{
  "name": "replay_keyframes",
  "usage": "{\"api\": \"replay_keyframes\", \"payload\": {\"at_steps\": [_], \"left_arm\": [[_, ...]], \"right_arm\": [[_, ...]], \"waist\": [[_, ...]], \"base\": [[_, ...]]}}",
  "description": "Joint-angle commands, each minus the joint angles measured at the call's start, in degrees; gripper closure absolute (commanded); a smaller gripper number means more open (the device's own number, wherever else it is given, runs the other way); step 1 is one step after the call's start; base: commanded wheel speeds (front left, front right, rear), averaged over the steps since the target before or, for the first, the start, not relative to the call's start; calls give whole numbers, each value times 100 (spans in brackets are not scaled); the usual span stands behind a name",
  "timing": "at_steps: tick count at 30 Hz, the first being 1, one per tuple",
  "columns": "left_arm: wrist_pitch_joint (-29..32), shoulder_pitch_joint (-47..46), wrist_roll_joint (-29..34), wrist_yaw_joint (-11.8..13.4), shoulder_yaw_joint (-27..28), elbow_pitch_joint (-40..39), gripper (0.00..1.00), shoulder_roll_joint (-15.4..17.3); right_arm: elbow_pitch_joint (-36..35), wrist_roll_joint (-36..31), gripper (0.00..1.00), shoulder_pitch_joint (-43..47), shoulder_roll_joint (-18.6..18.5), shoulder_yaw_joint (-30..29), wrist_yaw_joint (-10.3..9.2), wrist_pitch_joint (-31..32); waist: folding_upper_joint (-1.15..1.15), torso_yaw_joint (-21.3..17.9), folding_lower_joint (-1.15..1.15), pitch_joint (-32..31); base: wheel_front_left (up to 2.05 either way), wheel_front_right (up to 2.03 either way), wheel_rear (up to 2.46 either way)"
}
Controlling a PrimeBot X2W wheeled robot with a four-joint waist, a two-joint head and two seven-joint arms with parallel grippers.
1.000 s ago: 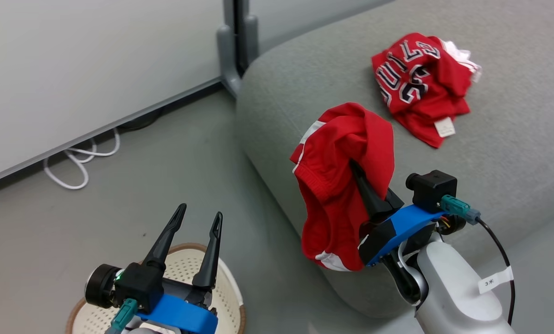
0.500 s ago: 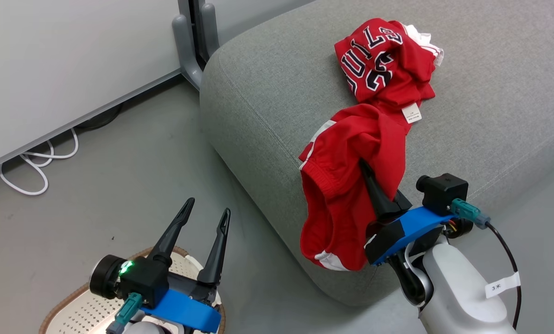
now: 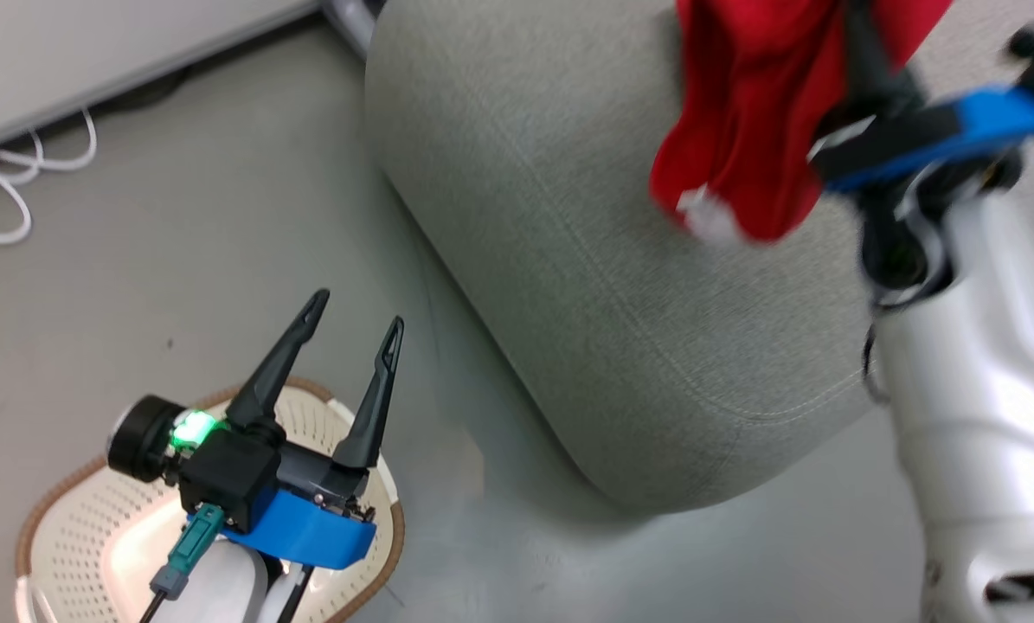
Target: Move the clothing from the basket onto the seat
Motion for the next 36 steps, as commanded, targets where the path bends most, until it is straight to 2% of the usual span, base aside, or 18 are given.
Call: {"api": "replay_keyframes", "payload": {"at_steps": [1, 5, 10, 14, 20, 21, 23, 28, 36], "left_arm": [[-26, -144, 55, -1, -40, -67, 0, 93], [-25, -426, 139, -1, -145, -277, 0, 324], [-25, -767, 290, -1, -234, -615, 0, 499], [-25, -1002, 417, -1, -349, -845, 0, 614], [-25, -1131, 442, 49, -364, -980, 0, 639], [-25, -1126, 414, 68, -348, -985, 0, 626], [-25, -1114, 414, 84, -341, -988, 0, 645], [-25, -1099, 366, 109, -316, -1023, 0, 600], [-25, -1114, 229, 114, -253, -945, 0, 370]], "right_arm": [[4, 86, 100, -318, -64, -175, 3, 111], [22, -7, 100, -1247, -598, -919, 3, 442], [459, -459, 100, -2120, -1165, -2090, 3, 538], [1118, -886, 100, -2479, -1367, -3018, 3, 434], [1898, -1625, 100, -2473, -1353, -3713, 3, 125], [2006, -1714, 78, -2456, -1333, -3798, 3, 75], [2240, -1892, 0, -2400, -1291, -3912, 3, 7], [2632, -2295, 0, -2385, -1327, -4072, 3, -150], [2900, -2730, 0, -2317, -1393, -4009, 3, -300]], "waist": [[0, 239, 0, 626], [0, 395, 0, 1209], [0, 625, 0, 1801], [0, 799, 0, 2134], [0, 972, 0, 2419], [0, 993, 0, 2450], [0, 1027, 0, 2494], [0, 1110, 0, 2488], [0, 1215, 0, 2165]], "base": [[0, 0, 0], [0, 0, 0], [0, 0, 0], [0, 0, 0], [0, 0, 0], [0, 0, 0], [0, 0, 0], [0, 0, 0], [0, 0, 0]]}}
